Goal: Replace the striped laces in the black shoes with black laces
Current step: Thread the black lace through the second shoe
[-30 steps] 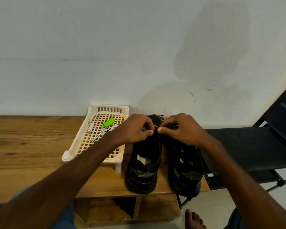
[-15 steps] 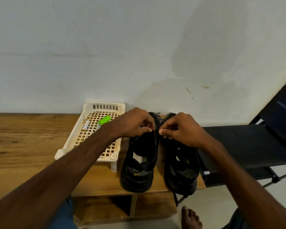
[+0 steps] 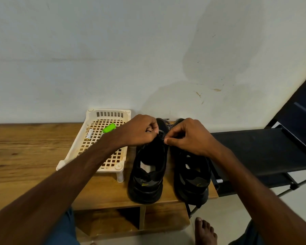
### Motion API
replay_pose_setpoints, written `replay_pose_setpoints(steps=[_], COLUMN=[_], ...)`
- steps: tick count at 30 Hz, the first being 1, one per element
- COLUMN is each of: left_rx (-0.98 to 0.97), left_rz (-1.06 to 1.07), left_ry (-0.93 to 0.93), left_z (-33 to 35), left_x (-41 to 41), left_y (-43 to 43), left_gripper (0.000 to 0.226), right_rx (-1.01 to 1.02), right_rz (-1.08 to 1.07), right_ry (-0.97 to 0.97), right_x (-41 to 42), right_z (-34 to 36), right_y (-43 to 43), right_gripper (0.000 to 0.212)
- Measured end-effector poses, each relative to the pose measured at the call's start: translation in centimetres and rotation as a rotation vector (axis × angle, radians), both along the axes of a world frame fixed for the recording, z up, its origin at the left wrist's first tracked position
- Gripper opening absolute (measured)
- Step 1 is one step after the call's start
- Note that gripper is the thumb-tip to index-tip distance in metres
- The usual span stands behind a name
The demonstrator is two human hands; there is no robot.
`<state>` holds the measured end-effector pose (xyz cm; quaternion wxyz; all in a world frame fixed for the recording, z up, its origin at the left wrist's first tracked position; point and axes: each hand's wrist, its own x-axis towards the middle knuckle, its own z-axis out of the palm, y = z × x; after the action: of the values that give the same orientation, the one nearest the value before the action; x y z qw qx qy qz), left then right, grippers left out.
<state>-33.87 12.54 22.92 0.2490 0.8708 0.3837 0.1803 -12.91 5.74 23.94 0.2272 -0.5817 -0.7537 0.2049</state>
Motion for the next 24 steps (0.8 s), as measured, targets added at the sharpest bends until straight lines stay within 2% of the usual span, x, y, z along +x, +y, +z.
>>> replay_pose_setpoints(steps=[5,8,15,18,24], left_rx=[-0.061,-0.088,-0.105,-0.012,0.337], left_rz=[-0.044,-0.059,-0.092,-0.077,0.006], left_ry=[0.052,0.037,-0.027,-0.052,0.038], left_z=[0.3,0.0,-0.3,-0.4,-0.4], left_x=[-1.0,-1.2,-2.2,-2.3,-1.5], left_y=[0.6,0.5,0.1,-0.4,-1.8], left_gripper=[0.015,0.014,0.012,0.013,0.022], right_rx=[-0.049,-0.059,-0.071,-0.094,-0.146], right_rz=[-0.046,-0.081,-0.132,-0.209,-0.227], right_ry=[0.086,0.222,0.359,0.380,0.388], right_x=[0.3,-0.1,-2.2,-2.9,-3.2], right_z=[-0.4,-0.6,-1.3,-1.5,-1.4], right_y=[0.0,0.0,0.2,0.7,1.5], right_gripper=[0.005,0.004,0.005,0.006,0.008])
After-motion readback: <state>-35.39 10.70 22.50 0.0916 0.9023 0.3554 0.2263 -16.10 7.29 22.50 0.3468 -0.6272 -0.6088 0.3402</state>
